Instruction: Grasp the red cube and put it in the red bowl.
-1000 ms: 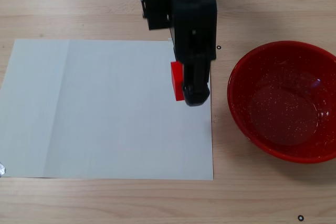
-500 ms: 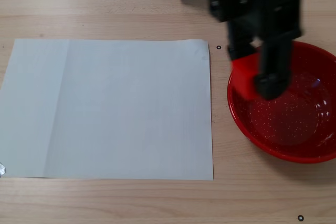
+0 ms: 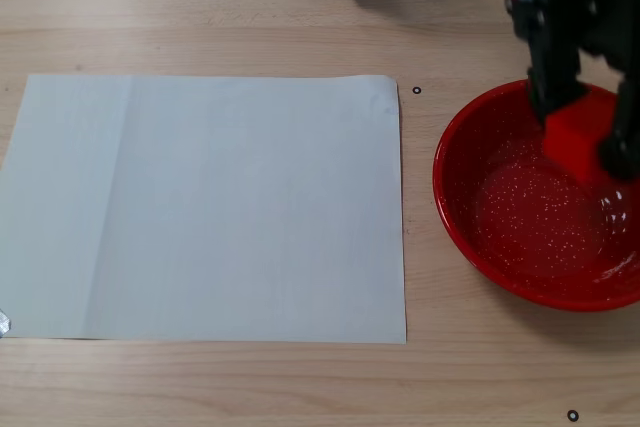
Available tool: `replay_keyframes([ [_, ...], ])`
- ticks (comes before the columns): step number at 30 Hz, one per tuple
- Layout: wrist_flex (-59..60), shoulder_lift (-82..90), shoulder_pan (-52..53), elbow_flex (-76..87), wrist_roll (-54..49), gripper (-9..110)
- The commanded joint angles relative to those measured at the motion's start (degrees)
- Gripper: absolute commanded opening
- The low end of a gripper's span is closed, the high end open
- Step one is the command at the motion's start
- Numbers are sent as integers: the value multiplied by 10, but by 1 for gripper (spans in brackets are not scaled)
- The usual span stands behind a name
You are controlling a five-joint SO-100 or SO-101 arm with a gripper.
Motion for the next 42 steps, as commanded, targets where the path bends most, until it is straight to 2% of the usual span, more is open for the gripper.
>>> replay_keyframes([
  [1,-26,18,11,-77,-11,0],
  [9,-25,-31,25,-95,-18,16],
  [17,-13,-30,33,-109,-25,17],
  [28,-3,-22,24,-108,-30,25],
  [33,0,-10,17,-108,-24,21],
  [42,18,47,0,-86,-19,1],
])
